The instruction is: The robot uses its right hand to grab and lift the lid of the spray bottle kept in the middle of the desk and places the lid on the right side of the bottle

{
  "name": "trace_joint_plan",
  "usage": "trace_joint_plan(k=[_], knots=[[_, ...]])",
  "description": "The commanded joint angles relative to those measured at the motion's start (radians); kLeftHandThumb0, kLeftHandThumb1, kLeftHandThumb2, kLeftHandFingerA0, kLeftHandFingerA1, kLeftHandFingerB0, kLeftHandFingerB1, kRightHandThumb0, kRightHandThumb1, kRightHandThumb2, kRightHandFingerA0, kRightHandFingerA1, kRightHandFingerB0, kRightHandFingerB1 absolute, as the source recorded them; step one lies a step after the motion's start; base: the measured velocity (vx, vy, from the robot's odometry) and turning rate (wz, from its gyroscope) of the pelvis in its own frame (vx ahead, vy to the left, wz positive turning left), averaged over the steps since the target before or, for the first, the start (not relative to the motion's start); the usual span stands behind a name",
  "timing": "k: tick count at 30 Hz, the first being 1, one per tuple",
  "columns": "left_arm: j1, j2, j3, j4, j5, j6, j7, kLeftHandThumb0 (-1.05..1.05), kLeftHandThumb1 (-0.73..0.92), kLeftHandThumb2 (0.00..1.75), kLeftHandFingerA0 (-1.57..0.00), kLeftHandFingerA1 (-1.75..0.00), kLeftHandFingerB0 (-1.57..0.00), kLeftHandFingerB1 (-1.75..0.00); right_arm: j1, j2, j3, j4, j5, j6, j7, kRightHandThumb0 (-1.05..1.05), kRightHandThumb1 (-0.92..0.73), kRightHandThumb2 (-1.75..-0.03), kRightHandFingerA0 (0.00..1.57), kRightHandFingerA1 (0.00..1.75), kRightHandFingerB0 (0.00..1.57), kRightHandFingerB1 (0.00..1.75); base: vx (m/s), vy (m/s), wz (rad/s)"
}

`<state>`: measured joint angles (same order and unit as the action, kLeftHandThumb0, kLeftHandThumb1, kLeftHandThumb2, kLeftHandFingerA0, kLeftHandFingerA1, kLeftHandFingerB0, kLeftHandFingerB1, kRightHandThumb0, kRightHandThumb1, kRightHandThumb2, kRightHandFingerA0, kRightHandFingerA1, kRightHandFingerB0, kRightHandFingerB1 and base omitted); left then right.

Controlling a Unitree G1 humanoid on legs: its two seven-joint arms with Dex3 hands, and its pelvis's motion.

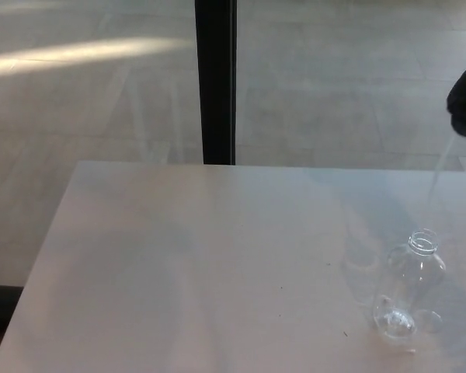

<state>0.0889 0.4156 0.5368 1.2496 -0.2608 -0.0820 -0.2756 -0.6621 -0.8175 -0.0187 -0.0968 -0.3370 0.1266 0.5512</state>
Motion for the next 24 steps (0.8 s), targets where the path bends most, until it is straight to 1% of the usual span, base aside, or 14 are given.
trace_joint_plan(k=[1,6,7,8,9,10,11,13,14,15,18,22,23,24], knots=[[0.007,0.006,-0.004,0.002,-0.006,-0.019,0.001,-0.82,0.71,1.1,-0.51,-0.61,-0.29,-0.51,-0.145,-0.066,-0.058,0.067,0.136,0.178,0.171,-0.09,-0.61,-1.0,0.88,1.54,0.85,1.01,0.0,0.0,0.0],[0.005,0.005,-0.003,0.002,-0.009,-0.012,0.01,-0.81,0.71,1.1,-0.5,-0.6,-0.29,-0.51,-0.235,-0.098,-0.081,0.142,0.154,0.166,0.184,-0.12,-0.55,-1.07,0.95,1.41,0.88,0.99,0.0,0.0,0.0],[0.005,0.006,-0.005,0.002,-0.007,-0.013,0.006,-0.84,0.91,0.68,-0.56,-0.49,-0.35,-0.38,-0.246,-0.104,-0.087,0.142,0.156,0.183,0.183,-0.11,-0.57,-1.05,0.92,1.36,0.88,0.98,0.0,0.0,0.0],[0.003,0.005,-0.004,0.005,-0.008,-0.012,0.01,-0.82,0.71,1.1,-0.51,-0.61,-0.28,-0.5,-0.255,-0.102,-0.107,0.151,0.176,0.228,0.187,-0.11,-0.59,-1.03,0.91,1.44,0.87,1.03,0.0,0.0,0.0],[0.003,0.005,-0.003,0.005,-0.008,-0.012,0.01,-0.82,0.71,1.1,-0.51,-0.61,-0.28,-0.5,-0.258,-0.102,-0.108,0.153,0.18,0.235,0.189,-0.11,-0.59,-1.03,0.91,1.44,0.87,1.03,0.0,0.0,0.0],[0.002,0.006,-0.006,0.005,-0.006,-0.008,0.009,-0.85,0.9,0.68,-0.57,-0.49,-0.36,-0.38,-0.223,-0.092,-0.118,0.151,0.172,0.231,0.162,-0.09,-0.59,-1.01,0.91,1.47,0.88,1.02,0.0,0.0,0.0],[0.004,0.007,-0.004,0.006,-0.009,-0.011,0.0,-0.84,0.91,0.67,-0.56,-0.49,-0.35,-0.37,-0.193,-0.083,-0.125,0.161,0.177,0.21,0.15,-0.06,-0.58,-1.05,0.86,1.45,0.88,1.03,0.0,0.0,0.0],[0.002,0.006,0.0,0.006,-0.013,-0.006,0.002,-0.84,0.9,0.67,-0.56,-0.49,-0.35,-0.38,-0.149,-0.072,-0.136,0.158,0.184,0.189,0.139,-0.1,-0.58,-1.05,0.9,1.41,0.89,1.0,0.0,0.0,0.0],[-0.006,0.006,-0.002,0.005,-0.012,-0.007,0.003,-0.85,0.9,0.67,-0.57,-0.49,-0.36,-0.38,-0.079,-0.061,-0.152,0.14,0.187,0.153,0.121,-0.02,-0.59,-1.02,0.93,1.4,0.92,0.98,0.0,0.0,0.0],[-0.006,0.004,-0.003,0.005,-0.01,-0.013,0.004,-0.85,0.9,0.67,-0.57,-0.5,-0.36,-0.38,-0.045,-0.064,-0.15,0.127,0.183,0.146,0.122,-0.02,-0.6,-1.03,0.89,1.36,0.9,0.98,0.0,0.0,0.0],[-0.005,0.003,-0.002,0.003,-0.013,-0.014,-0.003,-0.85,0.9,0.67,-0.56,-0.5,-0.35,-0.38,0.085,-0.041,-0.15,0.105,0.181,0.103,0.105,-0.02,-0.63,-0.99,0.9,1.47,0.86,0.97,0.0,0.0,0.0],[-0.006,0.002,0.0,0.001,-0.015,-0.013,-0.002,-0.85,0.9,0.68,-0.56,-0.51,-0.34,-0.37,0.183,-0.011,-0.135,0.076,0.152,0.12,0.067,-0.05,-0.68,-0.91,0.88,1.41,0.86,0.93,0.0,0.0,0.0],[-0.006,0.001,0.0,0.0,-0.016,-0.015,-0.009,-0.81,0.71,1.1,-0.51,-0.62,-0.27,-0.5,0.252,0.002,-0.107,0.068,0.128,0.11,0.055,-0.04,-0.7,-0.91,0.85,1.43,0.84,0.92,0.0,0.0,0.0],[-0.009,0.001,0.0,-0.001,-0.017,-0.014,-0.008,-0.8,0.71,1.1,-0.5,-0.62,-0.28,-0.51,0.278,0.014,-0.098,0.064,0.124,0.117,0.05,-0.06,-0.7,-0.89,0.87,1.46,0.84,0.94,0.0,0.0,0.0]])
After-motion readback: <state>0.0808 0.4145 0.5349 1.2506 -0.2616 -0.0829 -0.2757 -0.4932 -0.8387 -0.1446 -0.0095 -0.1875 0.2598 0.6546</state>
